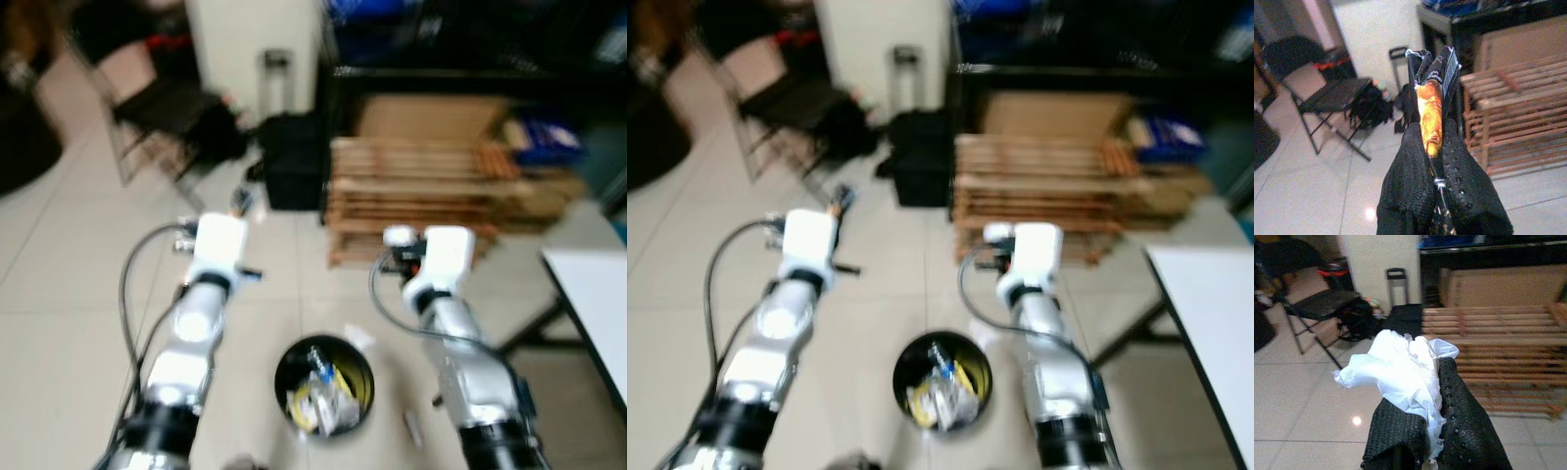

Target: Picking trash to rubbish bin

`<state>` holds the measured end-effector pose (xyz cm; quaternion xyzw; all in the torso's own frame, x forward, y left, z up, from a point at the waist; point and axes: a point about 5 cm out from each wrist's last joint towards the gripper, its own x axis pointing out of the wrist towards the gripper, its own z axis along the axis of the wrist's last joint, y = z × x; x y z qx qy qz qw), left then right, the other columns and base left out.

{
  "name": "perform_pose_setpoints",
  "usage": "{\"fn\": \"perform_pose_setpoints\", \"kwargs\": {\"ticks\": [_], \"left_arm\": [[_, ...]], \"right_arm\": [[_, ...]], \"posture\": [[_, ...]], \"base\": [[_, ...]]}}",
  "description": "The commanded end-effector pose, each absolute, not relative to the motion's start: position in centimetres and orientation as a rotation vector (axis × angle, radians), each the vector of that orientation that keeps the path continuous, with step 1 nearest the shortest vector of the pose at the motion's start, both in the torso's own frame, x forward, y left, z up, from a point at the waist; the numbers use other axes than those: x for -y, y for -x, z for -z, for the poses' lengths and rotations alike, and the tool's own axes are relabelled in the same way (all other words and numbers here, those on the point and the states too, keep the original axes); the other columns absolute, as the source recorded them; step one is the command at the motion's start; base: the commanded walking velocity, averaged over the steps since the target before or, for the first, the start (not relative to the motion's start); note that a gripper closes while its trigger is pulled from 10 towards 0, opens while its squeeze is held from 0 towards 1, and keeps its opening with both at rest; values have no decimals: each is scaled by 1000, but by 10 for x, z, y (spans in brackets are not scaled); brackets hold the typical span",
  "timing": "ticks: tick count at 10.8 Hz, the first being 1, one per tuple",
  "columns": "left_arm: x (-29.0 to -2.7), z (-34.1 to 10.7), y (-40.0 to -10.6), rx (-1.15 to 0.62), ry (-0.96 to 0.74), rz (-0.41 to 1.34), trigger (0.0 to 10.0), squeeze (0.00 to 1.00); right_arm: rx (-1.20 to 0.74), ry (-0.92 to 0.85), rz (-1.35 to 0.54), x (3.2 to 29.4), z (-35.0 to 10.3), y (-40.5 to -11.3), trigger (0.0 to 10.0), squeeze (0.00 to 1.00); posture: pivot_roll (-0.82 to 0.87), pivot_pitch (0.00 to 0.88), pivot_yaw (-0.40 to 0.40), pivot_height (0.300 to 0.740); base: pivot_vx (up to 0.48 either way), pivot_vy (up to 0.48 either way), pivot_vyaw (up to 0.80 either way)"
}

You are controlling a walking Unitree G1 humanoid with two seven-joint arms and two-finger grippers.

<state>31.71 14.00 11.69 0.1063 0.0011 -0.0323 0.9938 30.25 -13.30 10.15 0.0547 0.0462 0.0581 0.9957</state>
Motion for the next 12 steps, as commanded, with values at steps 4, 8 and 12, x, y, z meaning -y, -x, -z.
{"fn": "perform_pose_setpoints", "kwargs": {"ticks": [4,8,12], "left_arm": [[-135,-116,-316,-7,-212,78,10000,0],[-134,-114,-315,-2,-206,85,10000,0],[-124,-93,-317,-70,-216,140,10000,0]], "right_arm": [[-96,-117,-97,138,-101,-302,10000,0],[-106,-113,-101,138,-97,-301,10000,0],[-330,-14,-145,143,-37,-298,10000,0]], "posture": [[-23,75,-31,740],[-22,76,-33,740],[-23,80,-36,740]], "base": [[61,0,0],[0,0,0],[0,0,0]]}}
